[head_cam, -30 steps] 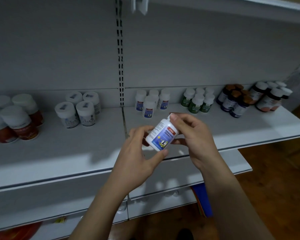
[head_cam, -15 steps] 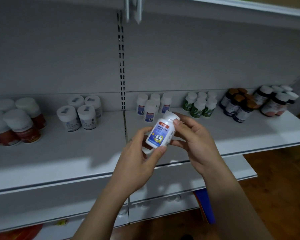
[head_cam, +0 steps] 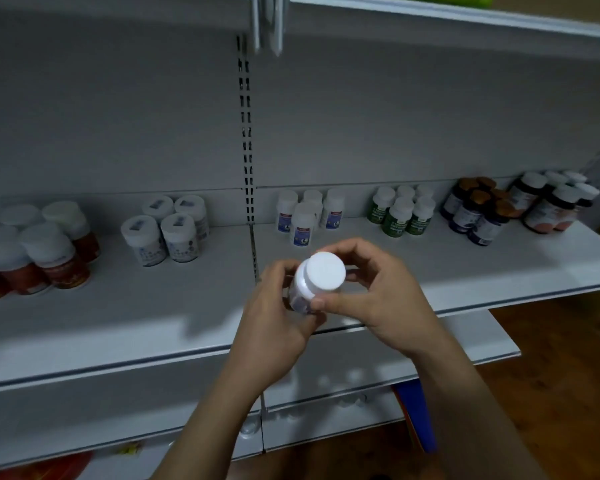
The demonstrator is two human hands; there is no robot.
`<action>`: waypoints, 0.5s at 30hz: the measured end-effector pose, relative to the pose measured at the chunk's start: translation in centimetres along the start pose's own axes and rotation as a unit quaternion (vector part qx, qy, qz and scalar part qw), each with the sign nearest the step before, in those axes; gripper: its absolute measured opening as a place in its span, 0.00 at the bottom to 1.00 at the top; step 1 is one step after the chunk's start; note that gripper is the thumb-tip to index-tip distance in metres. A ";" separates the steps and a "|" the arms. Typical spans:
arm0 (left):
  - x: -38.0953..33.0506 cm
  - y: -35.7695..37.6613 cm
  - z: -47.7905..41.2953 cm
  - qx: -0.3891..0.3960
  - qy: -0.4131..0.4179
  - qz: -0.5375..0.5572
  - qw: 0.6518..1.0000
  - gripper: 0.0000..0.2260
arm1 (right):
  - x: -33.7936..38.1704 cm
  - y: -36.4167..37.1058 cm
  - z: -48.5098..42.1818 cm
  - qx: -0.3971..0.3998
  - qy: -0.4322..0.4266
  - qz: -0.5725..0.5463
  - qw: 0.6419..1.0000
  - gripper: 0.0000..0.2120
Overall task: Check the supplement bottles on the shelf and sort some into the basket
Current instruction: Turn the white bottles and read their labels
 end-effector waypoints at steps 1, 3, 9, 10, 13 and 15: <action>-0.1 0.1 0.1 0.009 0.002 0.007 1.000 0.21 | -0.2 -0.3 -0.1 -0.030 0.009 -0.019 0.999 0.21; -0.7 0.3 0.5 0.019 0.023 0.018 0.999 0.21 | -1.2 -1.0 -0.2 -0.092 0.047 -0.081 0.991 0.16; -1.0 -0.3 0.6 0.018 0.047 0.016 0.999 0.24 | -3.2 -0.5 0.0 -0.103 0.137 -0.194 0.966 0.09; -0.9 -0.4 0.5 0.015 0.050 0.014 0.999 0.25 | -3.3 -0.4 0.0 -0.102 0.141 -0.198 0.965 0.09; -0.8 -0.7 0.5 0.008 0.058 0.013 0.998 0.26 | -3.6 -0.1 -0.1 -0.105 0.157 -0.197 0.962 0.10; -0.7 -0.8 0.5 0.007 0.059 0.018 0.998 0.25 | -3.7 -0.3 -0.2 -0.108 0.162 -0.192 0.962 0.10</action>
Point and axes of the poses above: each hand's wrist, its own z-axis away from the middle knuckle, its own y-axis out of the palm, x = y × z, the point moved 9 cm from there along -z, towards the middle knuckle, and after that the axes turned 11 degrees about z, right-handed, at the moved point
